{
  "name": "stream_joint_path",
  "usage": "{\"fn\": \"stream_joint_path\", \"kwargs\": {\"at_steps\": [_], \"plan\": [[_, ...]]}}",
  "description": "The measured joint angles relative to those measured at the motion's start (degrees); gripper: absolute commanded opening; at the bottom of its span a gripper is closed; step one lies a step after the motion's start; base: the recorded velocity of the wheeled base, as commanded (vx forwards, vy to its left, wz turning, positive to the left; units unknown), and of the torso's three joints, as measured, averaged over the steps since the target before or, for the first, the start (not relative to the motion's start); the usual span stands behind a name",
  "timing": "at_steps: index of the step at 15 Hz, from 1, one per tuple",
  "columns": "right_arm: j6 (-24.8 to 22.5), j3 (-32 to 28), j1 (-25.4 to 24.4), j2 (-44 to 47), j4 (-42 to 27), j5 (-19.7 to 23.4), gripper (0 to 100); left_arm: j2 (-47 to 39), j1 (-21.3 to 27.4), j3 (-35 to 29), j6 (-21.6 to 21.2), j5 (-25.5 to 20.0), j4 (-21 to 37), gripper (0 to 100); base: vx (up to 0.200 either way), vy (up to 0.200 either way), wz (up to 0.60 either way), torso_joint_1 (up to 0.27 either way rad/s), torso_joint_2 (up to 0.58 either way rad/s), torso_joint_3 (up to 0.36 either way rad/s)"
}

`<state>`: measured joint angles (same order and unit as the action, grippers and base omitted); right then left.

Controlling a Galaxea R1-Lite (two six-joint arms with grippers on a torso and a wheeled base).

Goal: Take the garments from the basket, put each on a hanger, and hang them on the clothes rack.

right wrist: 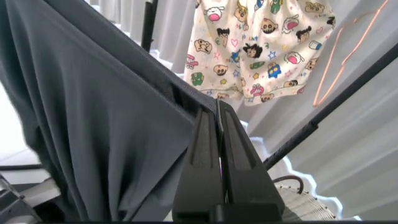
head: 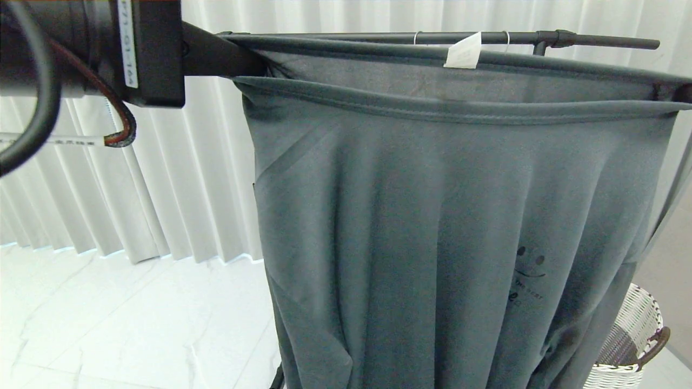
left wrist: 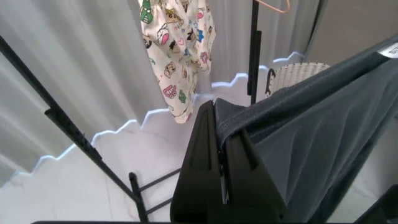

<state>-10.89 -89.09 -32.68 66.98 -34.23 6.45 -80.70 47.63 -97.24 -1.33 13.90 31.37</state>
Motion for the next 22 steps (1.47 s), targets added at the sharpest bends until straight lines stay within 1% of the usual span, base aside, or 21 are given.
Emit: {"fn": "stream_joint_path", "kwargs": {"at_steps": [1, 7, 9, 10, 12, 13, 14, 17, 19, 20, 21, 22], "plan": [[0.0, 0.1, 0.0, 0.1, -0.1, 0.0, 100, 0.0, 0.0, 0.1, 0.0, 0.0, 0.0, 0, 0.0, 0.0, 0.0, 0.0, 0.0, 0.0], [-0.2, 2.5, -1.8, 0.0, 0.0, -0.1, 100, -0.3, 0.4, 0.4, -0.3, 0.1, 0.0, 0, 0.0, 0.0, 0.0, 0.0, 0.0, 0.0], [-0.2, 3.1, -0.6, 0.0, -0.1, -2.4, 100, -0.5, 0.2, 0.4, -1.5, 0.6, 0.0, 0, 0.0, 0.0, 0.0, 0.0, 0.0, 0.0], [-0.2, 3.1, 1.0, 0.2, -0.1, -5.4, 100, -0.5, 0.2, 0.4, -2.3, 0.9, 0.0, 0, 0.0, 0.0, 0.0, 0.0, 0.0, 0.0], [-1.0, 3.3, 4.6, 0.9, -0.9, -15.6, 100, -0.4, -0.3, 0.4, -4.1, 2.5, 0.0, 0, 0.0, 0.0, 0.0, 0.0, 0.0, 0.0], [-2.3, 3.5, 6.3, 1.4, -1.2, -19.6, 100, -0.4, -0.6, 0.4, -4.5, 3.5, 0.0, 0, 0.0, 0.0, 0.0, 0.0, 0.0, 0.0], [-4.6, 4.2, 8.2, 1.7, -1.3, -22.5, 100, -0.4, -1.1, 0.5, -5.0, 4.7, 0.0, 0, 0.0, 0.0, 0.0, 0.0, 0.0, 0.0], [-11.1, 7.4, 13.4, 1.7, 1.0, -26.4, 100, -0.1, -2.9, 2.3, -6.4, 7.3, 0.0, 0, 0.0, 0.0, 0.0, 0.0, 0.0, 0.0], [-13.7, 9.9, 15.5, 0.9, 3.8, -27.7, 100, 0.5, -3.3, 3.7, -6.5, 7.6, 0.0, 0, 0.0, 0.0, 0.0, 0.0, 0.0, 0.0], [-13.8, 11.1, 16.1, 0.6, 6.1, -27.3, 100, 0.8, -3.3, 4.0, -6.5, 7.6, 0.0, 0, 0.0, 0.0, 0.0, 0.0, 0.0, 0.0], [-13.2, 12.5, 16.3, 0.2, 8.8, -25.0, 100, 1.0, -3.4, 4.2, -6.5, 7.6, 0.0, 0, 0.0, 0.0, 0.0, 0.0, 0.0, 0.0], [-11.8, 13.6, 16.4, -0.1, 9.7, -22.1, 100, 1.2, -3.4, 4.3, -6.5, 7.6, 0.0, 0, 0.0, 0.0, 0.0, 0.0, 0.0, 0.0]]}}
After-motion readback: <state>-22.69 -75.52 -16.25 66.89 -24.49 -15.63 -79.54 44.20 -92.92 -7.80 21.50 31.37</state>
